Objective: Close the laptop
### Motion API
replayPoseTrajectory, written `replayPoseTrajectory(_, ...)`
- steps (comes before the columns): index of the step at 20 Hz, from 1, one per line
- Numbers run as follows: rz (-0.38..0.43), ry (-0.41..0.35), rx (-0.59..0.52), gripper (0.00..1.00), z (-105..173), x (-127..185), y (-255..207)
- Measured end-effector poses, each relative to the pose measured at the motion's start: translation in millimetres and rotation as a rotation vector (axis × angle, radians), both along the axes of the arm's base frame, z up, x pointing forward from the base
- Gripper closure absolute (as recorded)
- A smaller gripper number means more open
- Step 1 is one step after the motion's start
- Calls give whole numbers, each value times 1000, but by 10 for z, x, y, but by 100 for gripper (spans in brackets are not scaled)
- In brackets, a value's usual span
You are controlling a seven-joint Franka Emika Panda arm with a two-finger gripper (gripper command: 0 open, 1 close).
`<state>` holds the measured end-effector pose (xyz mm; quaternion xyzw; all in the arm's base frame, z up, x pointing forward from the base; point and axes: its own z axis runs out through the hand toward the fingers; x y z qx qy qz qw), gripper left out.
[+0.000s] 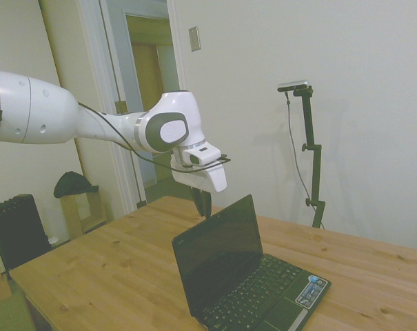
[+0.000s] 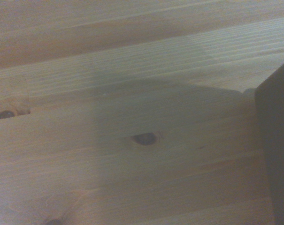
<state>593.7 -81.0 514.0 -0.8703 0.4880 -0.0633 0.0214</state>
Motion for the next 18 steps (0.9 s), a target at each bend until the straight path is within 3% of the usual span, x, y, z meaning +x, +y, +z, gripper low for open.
replayPoseTrajectory(10,-62,49,10,100,-10,-197,-404)
replayPoseTrajectory(18,-105,44,31,100,154,-952,-970)
